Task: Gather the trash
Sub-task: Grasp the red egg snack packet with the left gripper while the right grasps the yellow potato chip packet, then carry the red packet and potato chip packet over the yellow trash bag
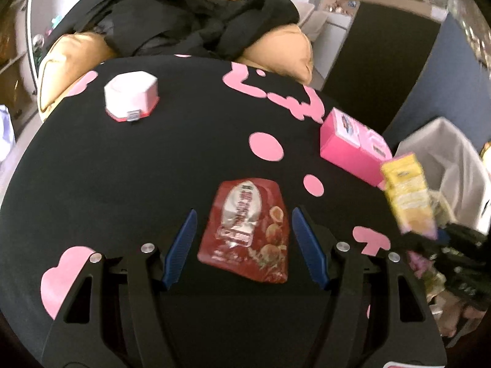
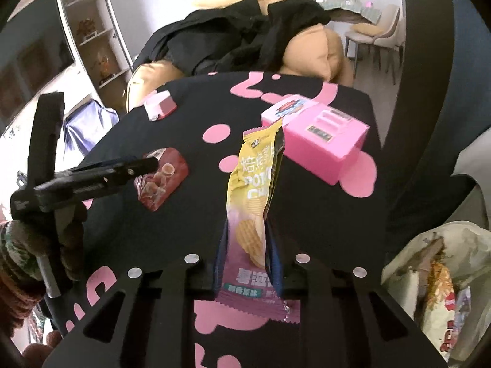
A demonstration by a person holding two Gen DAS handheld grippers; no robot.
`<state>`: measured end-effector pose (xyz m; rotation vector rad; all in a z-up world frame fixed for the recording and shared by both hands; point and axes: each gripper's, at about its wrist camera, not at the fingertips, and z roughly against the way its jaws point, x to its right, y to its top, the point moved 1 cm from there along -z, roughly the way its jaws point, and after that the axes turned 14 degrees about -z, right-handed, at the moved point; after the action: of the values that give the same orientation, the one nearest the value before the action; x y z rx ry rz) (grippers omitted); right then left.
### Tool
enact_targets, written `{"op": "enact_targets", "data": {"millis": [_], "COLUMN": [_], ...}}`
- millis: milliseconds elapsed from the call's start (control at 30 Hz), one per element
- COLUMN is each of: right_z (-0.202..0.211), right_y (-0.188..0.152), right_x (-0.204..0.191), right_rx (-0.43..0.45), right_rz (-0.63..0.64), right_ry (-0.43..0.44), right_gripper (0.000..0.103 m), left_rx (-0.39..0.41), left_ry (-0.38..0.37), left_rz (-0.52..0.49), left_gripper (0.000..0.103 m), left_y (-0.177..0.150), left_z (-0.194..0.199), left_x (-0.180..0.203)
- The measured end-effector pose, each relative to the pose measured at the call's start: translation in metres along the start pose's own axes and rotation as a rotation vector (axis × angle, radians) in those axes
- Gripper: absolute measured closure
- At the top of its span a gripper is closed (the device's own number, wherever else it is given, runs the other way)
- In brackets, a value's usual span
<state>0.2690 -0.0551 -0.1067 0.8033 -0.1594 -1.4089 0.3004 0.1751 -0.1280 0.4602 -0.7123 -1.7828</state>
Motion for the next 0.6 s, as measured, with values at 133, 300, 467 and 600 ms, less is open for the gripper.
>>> {"op": "enact_targets", "data": {"millis": [133, 300, 467, 600], "right_z": [0.01, 0.019, 0.036, 0.052], "right_y": [0.001, -0.002, -0.006, -0.006], "right_x": [0.007, 0.011, 0.018, 0.022], "right_rx": [0.026, 0.049, 0.074, 0.114], "right_rz": [-0.009, -0.014, -0.016, -0.018], "right_ry": [0.001, 0.0, -0.007, -0.008], "right_gripper": [0.079, 0.079, 0.079, 0.079], "left_rx": [-0.034, -0.049, -0.01, 0.043], "left_ry": [0.054, 0.073, 0.055, 0.041], "left_rz": [-0.053, -0.062, -0.065, -0.072], "left_gripper": [0.042, 0.06, 0.084, 0.086], "left_y": [0.001, 0.0, 0.004, 0.012], "left_z": [-0.01, -0.011, 0.011, 0.037], "left_x": [0.012, 0.016, 0.023, 0.031]}}
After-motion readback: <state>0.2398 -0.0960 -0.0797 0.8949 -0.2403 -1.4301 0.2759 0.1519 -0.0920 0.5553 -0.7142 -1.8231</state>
